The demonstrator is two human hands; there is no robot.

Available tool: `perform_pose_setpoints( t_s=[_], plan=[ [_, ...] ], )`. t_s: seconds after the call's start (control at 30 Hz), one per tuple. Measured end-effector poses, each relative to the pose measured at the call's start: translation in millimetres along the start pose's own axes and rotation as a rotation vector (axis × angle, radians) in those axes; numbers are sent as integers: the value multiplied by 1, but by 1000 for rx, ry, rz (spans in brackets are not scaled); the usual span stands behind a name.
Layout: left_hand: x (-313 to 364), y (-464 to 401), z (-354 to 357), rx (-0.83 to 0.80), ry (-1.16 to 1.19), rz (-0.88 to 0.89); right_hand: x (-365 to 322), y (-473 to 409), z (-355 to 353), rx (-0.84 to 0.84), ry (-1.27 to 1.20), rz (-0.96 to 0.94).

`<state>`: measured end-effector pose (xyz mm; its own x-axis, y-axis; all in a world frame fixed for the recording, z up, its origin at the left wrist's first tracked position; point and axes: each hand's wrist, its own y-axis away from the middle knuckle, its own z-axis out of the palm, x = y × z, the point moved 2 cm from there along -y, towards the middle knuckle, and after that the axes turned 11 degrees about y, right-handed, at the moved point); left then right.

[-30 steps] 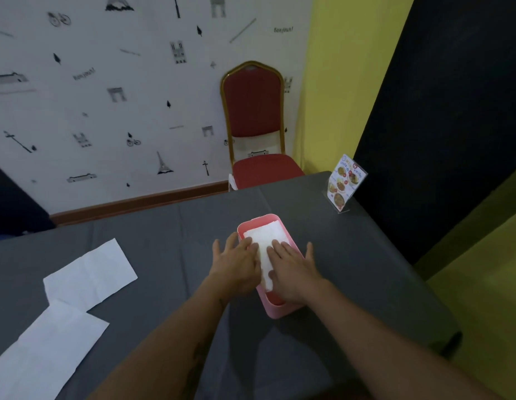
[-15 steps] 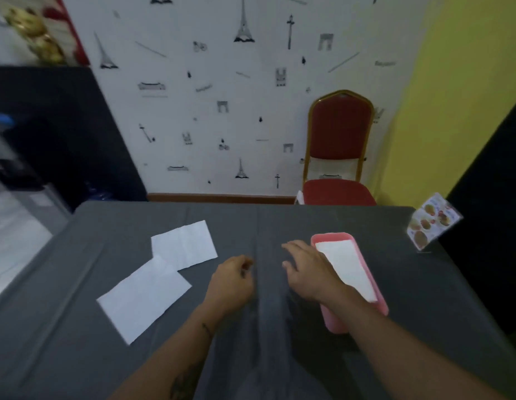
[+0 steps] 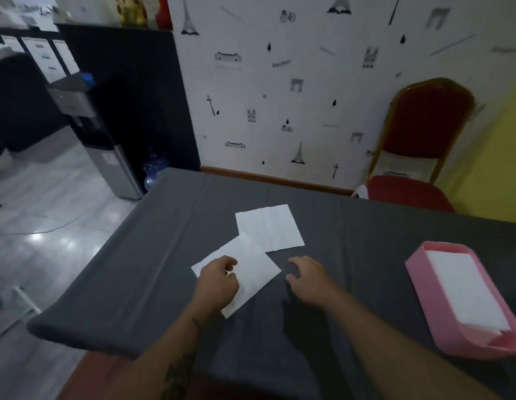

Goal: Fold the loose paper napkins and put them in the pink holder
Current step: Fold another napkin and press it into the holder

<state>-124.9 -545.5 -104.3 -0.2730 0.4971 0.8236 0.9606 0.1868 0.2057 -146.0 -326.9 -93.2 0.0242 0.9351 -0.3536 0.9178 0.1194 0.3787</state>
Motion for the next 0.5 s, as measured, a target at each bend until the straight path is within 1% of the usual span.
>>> perform_pose_setpoints(
  t_s=[0.13, 0.23, 0.37, 0.5],
  plan=[
    [-26, -29, -21, -13, -83, -5, -26, -15, 24, -12, -29, 103],
    [-36, -49, -30, -54, -234, 2, -36, -23, 39, -6, -33, 193],
    [-46, -70, -33, -138, -322, 40, -44, -30, 51, 82, -27, 279],
    [-45, -85, -29, -117, -334, 117, -51, -36, 57, 159, -34, 309]
  ],
)
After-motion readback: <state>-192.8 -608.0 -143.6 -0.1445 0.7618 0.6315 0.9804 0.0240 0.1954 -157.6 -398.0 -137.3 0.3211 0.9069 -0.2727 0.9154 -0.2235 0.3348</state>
